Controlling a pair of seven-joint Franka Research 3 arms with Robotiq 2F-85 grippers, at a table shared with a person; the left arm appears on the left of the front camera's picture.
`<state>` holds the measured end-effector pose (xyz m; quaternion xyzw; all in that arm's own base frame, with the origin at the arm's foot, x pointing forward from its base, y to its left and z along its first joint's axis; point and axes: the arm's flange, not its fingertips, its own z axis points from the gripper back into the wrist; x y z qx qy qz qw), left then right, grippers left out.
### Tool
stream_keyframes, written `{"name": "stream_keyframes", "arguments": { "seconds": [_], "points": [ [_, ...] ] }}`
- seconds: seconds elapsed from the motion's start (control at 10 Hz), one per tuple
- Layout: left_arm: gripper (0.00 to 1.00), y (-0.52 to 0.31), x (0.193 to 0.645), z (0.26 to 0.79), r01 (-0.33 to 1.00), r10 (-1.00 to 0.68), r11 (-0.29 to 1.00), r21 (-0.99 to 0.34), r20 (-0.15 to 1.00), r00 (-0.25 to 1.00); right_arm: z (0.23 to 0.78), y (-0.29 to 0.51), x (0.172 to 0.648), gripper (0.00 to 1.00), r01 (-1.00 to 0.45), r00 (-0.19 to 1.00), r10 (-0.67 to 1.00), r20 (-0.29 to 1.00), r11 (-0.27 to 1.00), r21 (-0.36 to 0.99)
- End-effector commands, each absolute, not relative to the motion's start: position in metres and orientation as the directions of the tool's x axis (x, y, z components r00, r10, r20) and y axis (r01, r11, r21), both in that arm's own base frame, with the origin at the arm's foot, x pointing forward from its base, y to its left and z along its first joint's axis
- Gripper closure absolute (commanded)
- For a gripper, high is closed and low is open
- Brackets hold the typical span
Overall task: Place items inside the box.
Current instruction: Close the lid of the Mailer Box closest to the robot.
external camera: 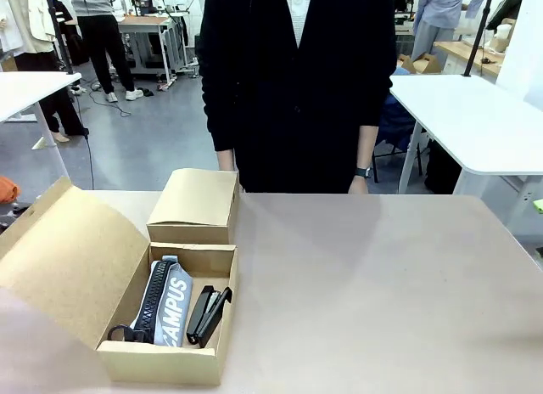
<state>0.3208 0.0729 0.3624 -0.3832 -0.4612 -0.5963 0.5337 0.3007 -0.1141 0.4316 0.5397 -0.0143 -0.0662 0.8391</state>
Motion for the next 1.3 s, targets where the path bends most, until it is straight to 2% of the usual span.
{"name": "stream_keyframes", "arguments": {
  "seconds": [0.0,0.3,0.5,0.9,1.2],
  "points": [
    [0.00,0.021,0.289,0.355,0.963,-0.337,0.014,0.270,0.908,-0.250,0.433,-0.117,0.298,0.00,0.082,0.993,-0.112,-0.038,0.415,0.906],
    [0.00,-0.012,0.265,0.356,0.952,-0.304,-0.041,0.304,0.904,-0.301,0.433,-0.117,0.298,0.00,0.082,0.993,-0.112,-0.038,0.415,0.906],
    [0.00,-0.018,0.260,0.354,0.952,-0.296,-0.023,0.306,0.907,-0.299,0.433,-0.117,0.298,0.00,0.082,0.993,-0.112,-0.038,0.415,0.906],
    [0.00,-0.053,0.244,0.334,0.962,-0.267,-0.232,0.147,0.941,-0.208,0.433,-0.117,0.298,0.00,0.082,0.993,-0.112,-0.038,0.415,0.906],
    [0.00,-0.090,0.231,0.302,0.953,-0.358,-0.263,0.151,0.902,-0.242,0.433,-0.117,0.298,0.00,0.082,0.993,-0.112,-0.038,0.415,0.906]
  ]
}}
